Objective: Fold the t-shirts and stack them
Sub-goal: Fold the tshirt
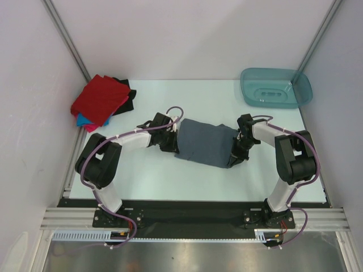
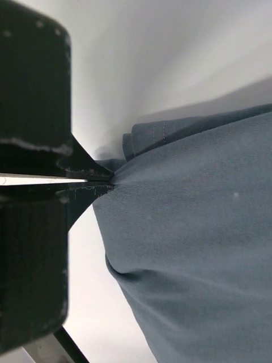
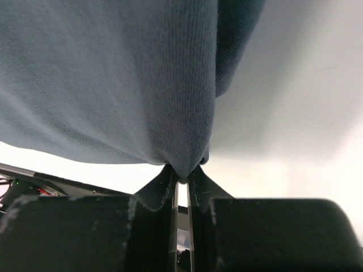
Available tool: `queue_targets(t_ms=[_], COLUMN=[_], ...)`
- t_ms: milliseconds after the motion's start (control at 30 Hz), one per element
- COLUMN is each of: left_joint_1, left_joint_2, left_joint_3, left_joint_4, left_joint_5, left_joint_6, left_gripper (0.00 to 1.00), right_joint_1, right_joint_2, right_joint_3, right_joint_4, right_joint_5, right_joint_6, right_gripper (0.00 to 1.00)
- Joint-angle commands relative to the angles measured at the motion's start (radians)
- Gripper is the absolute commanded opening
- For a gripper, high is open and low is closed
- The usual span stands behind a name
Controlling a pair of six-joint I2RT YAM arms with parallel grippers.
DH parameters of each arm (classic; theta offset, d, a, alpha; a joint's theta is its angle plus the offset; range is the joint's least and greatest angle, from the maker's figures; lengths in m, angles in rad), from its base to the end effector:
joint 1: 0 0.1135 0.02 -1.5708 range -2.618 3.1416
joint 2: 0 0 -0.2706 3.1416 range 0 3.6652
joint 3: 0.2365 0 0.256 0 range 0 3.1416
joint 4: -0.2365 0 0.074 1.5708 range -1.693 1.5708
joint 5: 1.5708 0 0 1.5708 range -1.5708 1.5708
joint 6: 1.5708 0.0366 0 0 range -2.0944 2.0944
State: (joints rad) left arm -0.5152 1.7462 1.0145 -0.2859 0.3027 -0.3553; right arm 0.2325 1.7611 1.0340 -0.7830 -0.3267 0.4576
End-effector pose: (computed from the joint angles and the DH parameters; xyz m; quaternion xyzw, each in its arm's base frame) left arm 0.2989 -0.1818 0.1656 0.1170 0.9447 -0.2453 0.1836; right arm 0.2927 0.0814 0.1501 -0.1059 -0.9805 -0.1631 0.0268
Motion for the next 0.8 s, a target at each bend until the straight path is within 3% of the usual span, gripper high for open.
queue_targets(t_ms=[0, 767], left_joint_1=[-0.005, 0.015], left_joint_2=[0.016, 0.072], left_joint_3=[0.032, 0.139], left_joint_4=[0.007, -0.093], left_joint_5=[0.021, 0.001], left_joint_6=[0.047, 0.179], left_gripper=[0.00, 0.00], right_joint_1=[-0.002, -0.042], right_joint_2=[-0.028, -0.028], right_joint_3=[0.008, 0.089], right_joint_4=[-0.036, -0.127], right_joint_5=[0.089, 0.288], right_joint_6=[-0.017, -0.033], right_gripper=[0.00, 0.00])
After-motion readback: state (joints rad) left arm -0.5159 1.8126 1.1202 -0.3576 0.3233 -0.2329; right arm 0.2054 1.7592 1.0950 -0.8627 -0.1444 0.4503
